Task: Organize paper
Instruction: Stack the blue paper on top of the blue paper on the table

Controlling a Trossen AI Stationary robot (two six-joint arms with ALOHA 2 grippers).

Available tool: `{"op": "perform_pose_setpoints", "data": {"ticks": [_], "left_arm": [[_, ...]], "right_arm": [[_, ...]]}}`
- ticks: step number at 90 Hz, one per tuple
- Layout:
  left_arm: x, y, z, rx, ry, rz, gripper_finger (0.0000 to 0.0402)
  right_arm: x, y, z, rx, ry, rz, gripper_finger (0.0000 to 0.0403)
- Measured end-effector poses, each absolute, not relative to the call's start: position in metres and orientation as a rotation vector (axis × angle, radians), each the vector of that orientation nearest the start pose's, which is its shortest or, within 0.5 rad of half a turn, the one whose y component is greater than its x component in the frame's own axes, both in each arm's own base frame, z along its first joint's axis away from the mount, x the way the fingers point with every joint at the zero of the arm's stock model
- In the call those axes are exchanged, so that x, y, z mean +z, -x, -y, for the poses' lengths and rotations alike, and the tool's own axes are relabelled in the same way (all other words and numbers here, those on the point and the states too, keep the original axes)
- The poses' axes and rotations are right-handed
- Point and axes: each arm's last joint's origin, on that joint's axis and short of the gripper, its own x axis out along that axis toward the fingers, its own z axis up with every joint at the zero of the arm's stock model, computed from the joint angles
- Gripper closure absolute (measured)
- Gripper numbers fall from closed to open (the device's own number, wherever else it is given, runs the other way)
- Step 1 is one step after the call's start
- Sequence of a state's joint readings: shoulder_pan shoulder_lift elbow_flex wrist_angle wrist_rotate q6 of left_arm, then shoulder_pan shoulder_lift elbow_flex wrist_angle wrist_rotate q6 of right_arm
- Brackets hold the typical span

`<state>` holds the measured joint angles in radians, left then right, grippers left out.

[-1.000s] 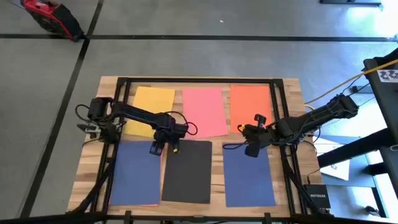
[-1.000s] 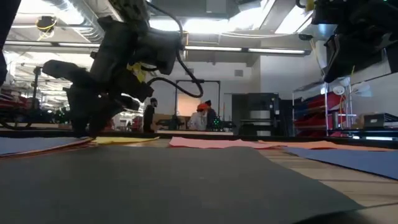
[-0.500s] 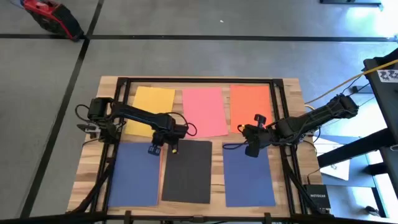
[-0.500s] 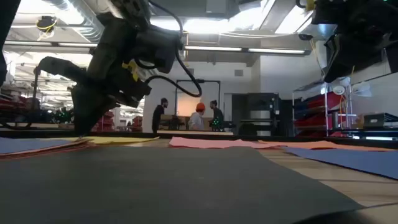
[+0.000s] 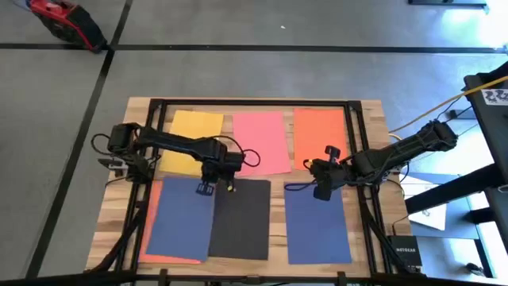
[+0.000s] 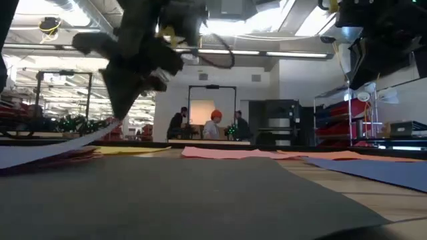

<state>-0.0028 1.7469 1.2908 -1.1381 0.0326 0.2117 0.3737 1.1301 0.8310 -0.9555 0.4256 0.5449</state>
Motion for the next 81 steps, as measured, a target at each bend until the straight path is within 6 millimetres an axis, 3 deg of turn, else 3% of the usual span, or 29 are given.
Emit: {"op": "perform_pose_setpoints", "data": {"ticks": [16, 38, 60, 81], "left_arm": [[0.227, -0.315, -0.002, -0.149, -0.115, -1.453, 0.0401], [0.245, -0.320, -0.009, -0.091, -0.079, -1.284, 0.0401], [0.255, -0.319, -0.012, -0.075, -0.075, -1.207, 0.0401], [0.234, -0.308, -0.007, -0.148, -0.115, -1.352, 0.0401]], "right_arm": [[0.240, -0.173, -0.064, -0.359, 0.067, -1.063, 0.0402], [0.240, -0.150, -0.081, -0.374, 0.014, -0.874, 0.0403], [0.198, -0.147, -0.092, -0.295, -0.220, -0.680, 0.0403], [0.169, -0.155, -0.088, -0.285, -0.310, -0.641, 0.0394]]}}
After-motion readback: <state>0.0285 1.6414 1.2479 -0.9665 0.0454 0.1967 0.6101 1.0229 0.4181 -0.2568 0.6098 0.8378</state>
